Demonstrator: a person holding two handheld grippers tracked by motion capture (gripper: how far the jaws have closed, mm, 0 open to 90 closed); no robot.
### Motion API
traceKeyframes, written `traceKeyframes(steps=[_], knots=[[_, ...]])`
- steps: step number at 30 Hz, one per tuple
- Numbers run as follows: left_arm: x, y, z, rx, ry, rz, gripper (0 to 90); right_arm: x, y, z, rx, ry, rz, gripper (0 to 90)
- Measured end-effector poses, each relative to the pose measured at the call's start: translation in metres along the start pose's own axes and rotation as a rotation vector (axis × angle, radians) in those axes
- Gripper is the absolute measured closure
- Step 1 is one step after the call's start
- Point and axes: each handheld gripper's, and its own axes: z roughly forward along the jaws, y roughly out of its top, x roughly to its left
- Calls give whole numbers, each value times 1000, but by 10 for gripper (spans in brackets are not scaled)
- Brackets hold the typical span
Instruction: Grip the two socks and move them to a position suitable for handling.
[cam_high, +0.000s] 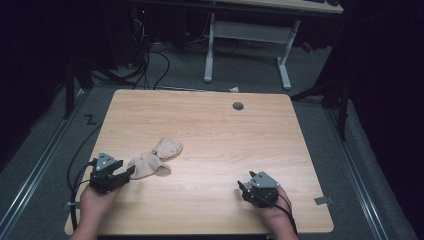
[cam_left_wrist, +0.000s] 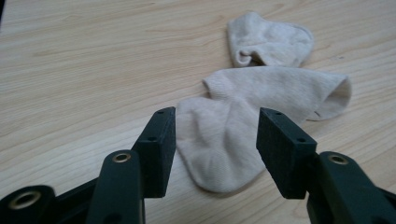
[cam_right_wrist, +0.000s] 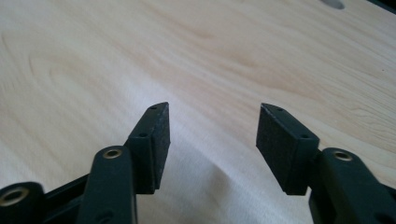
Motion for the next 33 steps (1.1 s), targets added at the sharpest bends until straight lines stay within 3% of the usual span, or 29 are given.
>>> traceKeyframes(steps=[2,4,12,26,33], knots=[[-3,1,4,9,-10,14,478,-4,1,-1,-37,4,42,446],[-3,2,7,18,-11,26,478,-4,1,-1,-43,2,36,450],[1,0,13,23,-14,11,479,-1,-3,-4,-46,1,7,470],[14,-10,12,47,-39,-55,483,-1,2,-1,-60,3,31,465],[18,-12,23,81,-39,-94,522,0,2,2,-51,13,30,468]])
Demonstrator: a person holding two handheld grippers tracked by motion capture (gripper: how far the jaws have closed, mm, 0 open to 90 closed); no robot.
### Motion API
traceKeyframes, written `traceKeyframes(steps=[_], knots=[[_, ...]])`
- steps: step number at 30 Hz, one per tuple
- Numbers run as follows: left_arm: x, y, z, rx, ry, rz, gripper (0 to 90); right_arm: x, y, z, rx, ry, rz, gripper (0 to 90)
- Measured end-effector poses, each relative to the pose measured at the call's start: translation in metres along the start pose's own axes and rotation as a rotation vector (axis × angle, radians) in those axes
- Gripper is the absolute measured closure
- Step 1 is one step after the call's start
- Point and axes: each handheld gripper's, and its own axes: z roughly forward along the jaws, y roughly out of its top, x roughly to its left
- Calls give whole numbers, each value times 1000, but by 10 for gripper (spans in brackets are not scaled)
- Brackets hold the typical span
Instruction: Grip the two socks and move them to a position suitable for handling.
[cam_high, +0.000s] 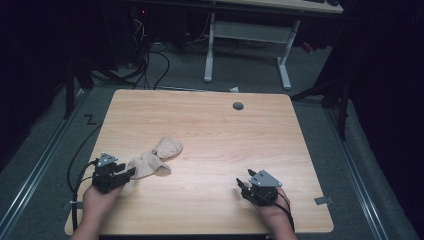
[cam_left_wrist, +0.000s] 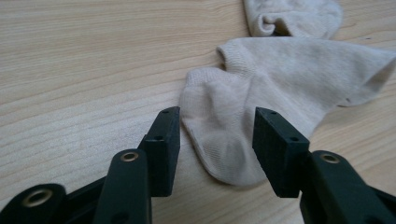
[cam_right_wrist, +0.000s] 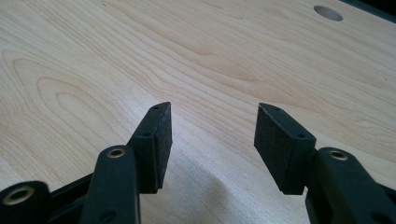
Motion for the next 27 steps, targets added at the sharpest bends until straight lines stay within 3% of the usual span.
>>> traceKeyframes(steps=[7,15,17,22,27], knots=[[0,-1,7,23,9,2,572,-1,-1,-1,1,-1,6,470],[-1,-6,5,12,14,10,748,0,-1,0,7,1,8,471],[-1,-6,5,9,4,-6,808,0,-1,0,9,3,3,471],[-3,-5,4,19,9,1,834,0,-1,-1,4,2,3,471],[-12,2,-12,-62,6,24,835,-2,-2,-2,3,-1,9,478]])
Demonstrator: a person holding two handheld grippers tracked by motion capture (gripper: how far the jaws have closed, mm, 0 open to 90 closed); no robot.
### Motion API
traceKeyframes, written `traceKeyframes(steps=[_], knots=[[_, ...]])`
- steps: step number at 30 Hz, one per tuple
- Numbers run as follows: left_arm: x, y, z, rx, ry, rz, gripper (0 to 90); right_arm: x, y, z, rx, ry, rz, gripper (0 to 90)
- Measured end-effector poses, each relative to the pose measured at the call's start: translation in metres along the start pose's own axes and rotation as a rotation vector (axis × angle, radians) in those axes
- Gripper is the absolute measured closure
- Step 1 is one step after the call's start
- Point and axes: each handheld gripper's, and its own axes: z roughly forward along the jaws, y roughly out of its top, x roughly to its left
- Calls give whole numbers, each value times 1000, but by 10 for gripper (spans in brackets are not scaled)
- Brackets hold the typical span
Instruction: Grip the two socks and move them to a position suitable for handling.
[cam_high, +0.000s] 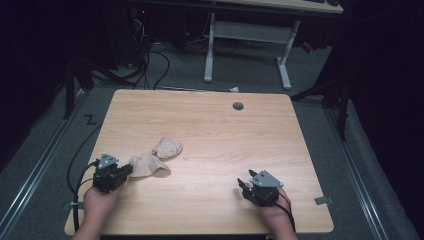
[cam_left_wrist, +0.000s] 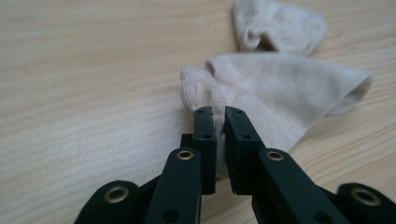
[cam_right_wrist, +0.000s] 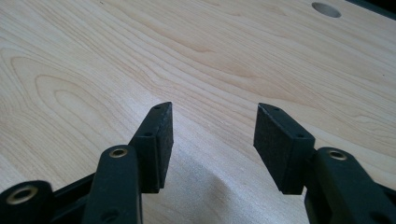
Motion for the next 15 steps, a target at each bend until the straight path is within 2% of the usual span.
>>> traceKeyframes(steps=[1,3,4,7,15], knots=[[0,0,0,0,0,0,835,0,0,0,0,0,0,478],[-7,5,-11,-54,-4,28,835,0,0,0,-2,0,-2,481],[-7,5,-11,-54,-4,28,835,0,0,0,-2,0,-2,481],[-15,9,-20,-99,-16,45,835,1,0,0,1,2,-6,481],[-32,15,-28,-141,-48,84,835,1,0,1,3,11,-6,480]])
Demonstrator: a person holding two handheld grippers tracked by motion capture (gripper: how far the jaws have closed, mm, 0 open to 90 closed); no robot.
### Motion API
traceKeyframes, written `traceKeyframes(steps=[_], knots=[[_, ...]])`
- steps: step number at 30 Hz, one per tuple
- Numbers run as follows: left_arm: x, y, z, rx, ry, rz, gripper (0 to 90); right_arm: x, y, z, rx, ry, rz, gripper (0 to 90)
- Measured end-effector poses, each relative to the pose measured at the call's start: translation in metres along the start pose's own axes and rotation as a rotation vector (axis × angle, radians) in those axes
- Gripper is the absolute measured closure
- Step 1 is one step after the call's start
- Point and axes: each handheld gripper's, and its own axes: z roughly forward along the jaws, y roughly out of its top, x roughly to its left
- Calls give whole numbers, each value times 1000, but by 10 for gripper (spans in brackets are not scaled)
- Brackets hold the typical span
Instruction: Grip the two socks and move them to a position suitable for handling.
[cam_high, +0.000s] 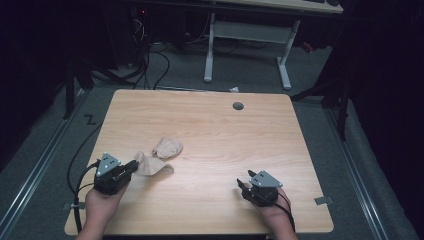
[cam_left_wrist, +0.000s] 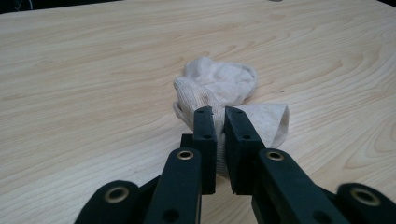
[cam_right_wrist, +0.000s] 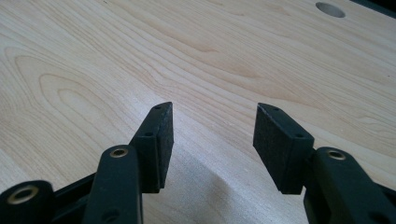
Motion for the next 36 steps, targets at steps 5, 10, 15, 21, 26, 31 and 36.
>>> traceKeyframes(steps=[5,10,15,21,26,31,36], knots=[[-12,4,2,-8,-27,30,835,1,0,1,3,2,-1,480],[-25,7,5,-9,-55,60,835,1,0,1,3,3,-1,481],[-39,10,8,-11,-88,89,835,1,1,2,4,5,-6,480],[-64,18,21,-14,-142,113,835,2,1,2,5,6,-3,481],[-84,22,40,18,-175,150,832,2,1,1,1,5,-4,481],[-105,27,60,29,-210,163,824,0,0,0,0,4,5,481],[-128,32,78,37,-256,169,701,0,-1,-1,0,5,6,480]])
